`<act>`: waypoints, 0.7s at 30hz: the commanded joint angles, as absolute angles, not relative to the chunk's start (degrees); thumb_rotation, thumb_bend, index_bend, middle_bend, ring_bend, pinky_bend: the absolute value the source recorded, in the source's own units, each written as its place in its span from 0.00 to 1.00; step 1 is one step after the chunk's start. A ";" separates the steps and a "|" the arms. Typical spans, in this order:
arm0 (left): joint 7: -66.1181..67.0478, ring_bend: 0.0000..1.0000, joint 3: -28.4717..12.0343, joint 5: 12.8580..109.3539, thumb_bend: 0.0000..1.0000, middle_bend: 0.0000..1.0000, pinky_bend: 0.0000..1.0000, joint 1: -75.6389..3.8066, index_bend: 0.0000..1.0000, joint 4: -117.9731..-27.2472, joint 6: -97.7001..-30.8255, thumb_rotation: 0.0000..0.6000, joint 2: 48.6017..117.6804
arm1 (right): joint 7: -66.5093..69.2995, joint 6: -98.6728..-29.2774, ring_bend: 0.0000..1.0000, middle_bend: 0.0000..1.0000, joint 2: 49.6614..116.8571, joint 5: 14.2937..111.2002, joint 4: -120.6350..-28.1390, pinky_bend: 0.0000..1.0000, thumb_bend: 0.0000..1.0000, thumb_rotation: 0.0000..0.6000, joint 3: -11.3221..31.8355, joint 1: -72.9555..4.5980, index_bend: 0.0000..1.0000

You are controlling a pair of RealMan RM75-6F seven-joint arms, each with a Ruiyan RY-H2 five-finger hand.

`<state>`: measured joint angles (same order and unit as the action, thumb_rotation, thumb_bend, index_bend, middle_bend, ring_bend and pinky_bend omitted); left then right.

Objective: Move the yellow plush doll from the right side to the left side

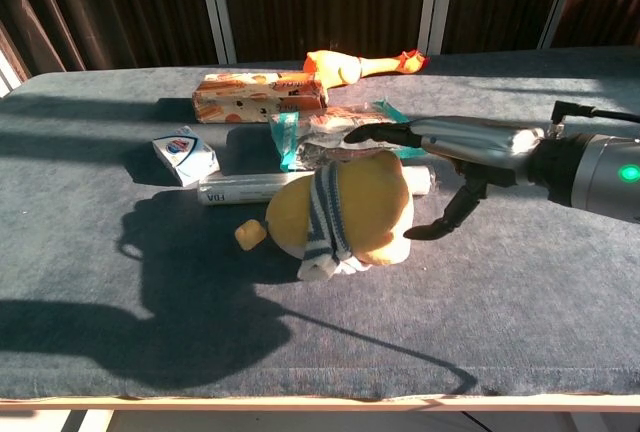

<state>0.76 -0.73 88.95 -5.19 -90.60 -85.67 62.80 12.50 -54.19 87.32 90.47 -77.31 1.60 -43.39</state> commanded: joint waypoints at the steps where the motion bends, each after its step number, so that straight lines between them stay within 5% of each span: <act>1: 0.86 0.17 -0.72 88.79 0.23 0.10 0.29 -5.29 0.18 -90.62 -85.38 1.00 62.83 | 14.23 -57.53 0.00 0.00 85.67 92.52 -78.39 0.00 0.10 1.00 1.32 -42.61 0.00; 9: 1.31 0.17 -0.70 88.44 0.23 0.10 0.29 -5.63 0.18 -90.70 -84.52 1.00 62.84 | 14.12 -66.98 0.00 0.00 79.19 95.73 -82.85 0.00 0.06 1.00 0.45 -38.56 0.00; 16: 1.61 0.17 -0.71 88.53 0.23 0.10 0.29 -6.08 0.15 -90.46 -83.91 1.00 63.12 | -11.00 -76.52 0.00 0.00 71.13 87.73 -89.55 0.00 0.06 1.00 -1.25 -26.27 0.00; 21: 4.00 0.17 -0.71 88.59 0.23 0.10 0.29 -7.02 0.13 -90.31 -82.48 1.00 64.24 | -11.62 -80.05 0.00 0.00 70.54 81.47 -88.21 0.00 0.05 1.00 -2.36 -19.04 0.00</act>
<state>3.37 -0.66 88.59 -6.69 -90.38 -82.89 63.90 -10.94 -76.28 73.04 86.98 -87.32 -1.04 -24.71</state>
